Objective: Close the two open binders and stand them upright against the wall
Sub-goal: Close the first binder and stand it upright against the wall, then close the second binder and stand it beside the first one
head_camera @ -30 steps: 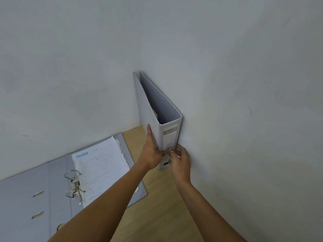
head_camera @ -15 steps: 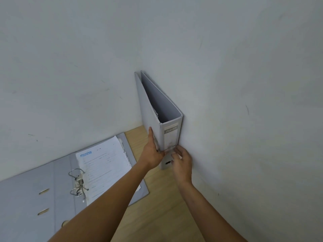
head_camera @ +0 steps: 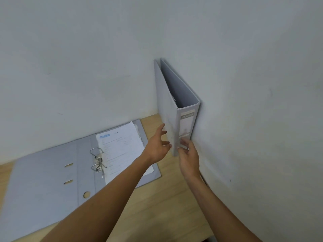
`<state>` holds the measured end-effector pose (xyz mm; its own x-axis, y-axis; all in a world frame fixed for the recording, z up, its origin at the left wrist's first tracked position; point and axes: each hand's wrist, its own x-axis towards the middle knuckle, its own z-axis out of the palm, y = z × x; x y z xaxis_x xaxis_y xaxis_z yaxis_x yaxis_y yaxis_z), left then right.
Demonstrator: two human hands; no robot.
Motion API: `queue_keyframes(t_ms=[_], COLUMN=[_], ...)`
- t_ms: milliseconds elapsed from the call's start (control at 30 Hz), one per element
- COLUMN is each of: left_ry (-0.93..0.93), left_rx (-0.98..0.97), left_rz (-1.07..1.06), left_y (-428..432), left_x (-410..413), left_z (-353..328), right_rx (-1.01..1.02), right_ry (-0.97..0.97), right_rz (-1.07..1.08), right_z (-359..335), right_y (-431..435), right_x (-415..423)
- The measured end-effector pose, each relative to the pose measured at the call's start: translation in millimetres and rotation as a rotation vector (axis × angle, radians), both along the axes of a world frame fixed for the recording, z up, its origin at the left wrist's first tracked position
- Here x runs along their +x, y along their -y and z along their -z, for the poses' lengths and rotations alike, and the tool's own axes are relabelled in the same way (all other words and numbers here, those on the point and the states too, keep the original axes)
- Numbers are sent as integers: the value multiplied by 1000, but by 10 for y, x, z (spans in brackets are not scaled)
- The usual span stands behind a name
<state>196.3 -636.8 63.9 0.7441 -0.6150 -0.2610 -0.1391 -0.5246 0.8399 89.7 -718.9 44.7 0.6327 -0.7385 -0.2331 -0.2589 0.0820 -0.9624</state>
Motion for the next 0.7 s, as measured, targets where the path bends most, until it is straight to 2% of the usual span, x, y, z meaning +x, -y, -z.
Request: queue_keyframes(t_ms=[100,233,700], left_ry=[12,-42,-309], left_rx=[-16,-35,-101], left_rz=[-15,-137,-688], left_y=[-246,-805,-3644], left_x=[0,26,250], left_z=[10,71,363], right_rx=[-6,-10,-10], right_ry=[-12,-48,-240], right_rz=[-66,-166,-638], right_z=[23,67,268], right_y=[-164,-465,-2503], right_x=[-2,78,730])
